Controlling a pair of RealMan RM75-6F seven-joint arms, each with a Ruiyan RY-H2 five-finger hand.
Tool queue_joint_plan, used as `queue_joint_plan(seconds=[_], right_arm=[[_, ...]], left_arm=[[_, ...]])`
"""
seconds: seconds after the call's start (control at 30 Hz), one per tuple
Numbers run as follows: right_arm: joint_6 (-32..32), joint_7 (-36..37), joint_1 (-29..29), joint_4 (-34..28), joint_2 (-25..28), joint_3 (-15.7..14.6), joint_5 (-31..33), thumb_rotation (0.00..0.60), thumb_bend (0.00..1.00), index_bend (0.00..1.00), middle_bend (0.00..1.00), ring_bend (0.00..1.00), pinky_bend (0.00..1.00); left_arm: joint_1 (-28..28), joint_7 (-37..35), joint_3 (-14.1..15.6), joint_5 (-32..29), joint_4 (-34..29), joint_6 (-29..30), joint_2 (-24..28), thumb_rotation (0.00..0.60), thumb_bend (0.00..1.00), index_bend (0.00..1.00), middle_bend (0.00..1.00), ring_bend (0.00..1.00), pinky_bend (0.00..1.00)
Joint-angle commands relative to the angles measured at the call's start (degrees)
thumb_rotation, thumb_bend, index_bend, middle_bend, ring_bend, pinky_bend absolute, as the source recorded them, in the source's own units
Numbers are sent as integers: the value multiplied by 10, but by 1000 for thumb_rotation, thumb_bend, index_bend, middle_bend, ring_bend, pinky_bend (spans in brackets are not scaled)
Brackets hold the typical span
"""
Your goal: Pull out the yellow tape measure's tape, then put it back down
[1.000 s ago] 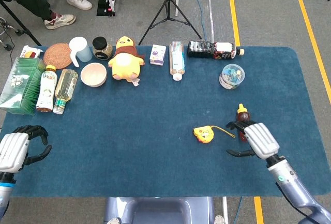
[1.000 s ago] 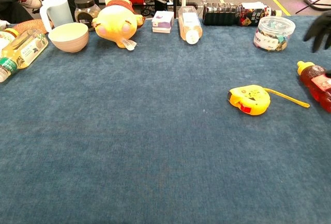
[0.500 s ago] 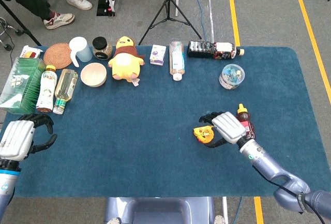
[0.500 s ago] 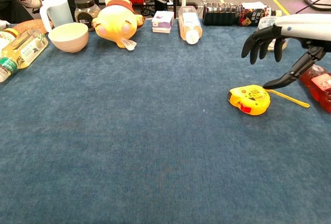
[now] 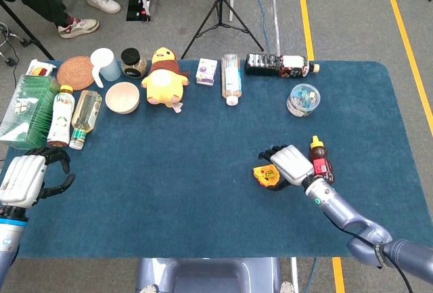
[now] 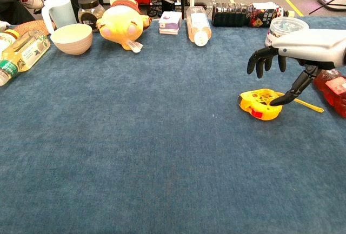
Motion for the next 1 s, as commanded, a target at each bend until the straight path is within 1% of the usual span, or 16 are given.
queue_joint_plan(seconds=[0.03,0.27,0.63,1.0], right_arm=[[-5,-20,2,8,-9,-4,13,420,176,256,339,309,380],[-8,-47,6,21,-24,-8,31,420,175,255,339,309,379],[-5,-61,7,31,-34,-18,38,421,174,255,340,310,382],[2,-66,6,48,-52,-23,45,420,174,316,377,340,408]], left_arm=[[-1,-1,2,0,1,-1,0,600,288,614,461,359,333],[-2,-9,7,2,6,-4,1,600,288,615,461,359,333],[0,-19,12,2,13,-4,1,600,288,615,461,358,333],[4,-28,17,3,19,0,3,600,287,614,461,359,333]])
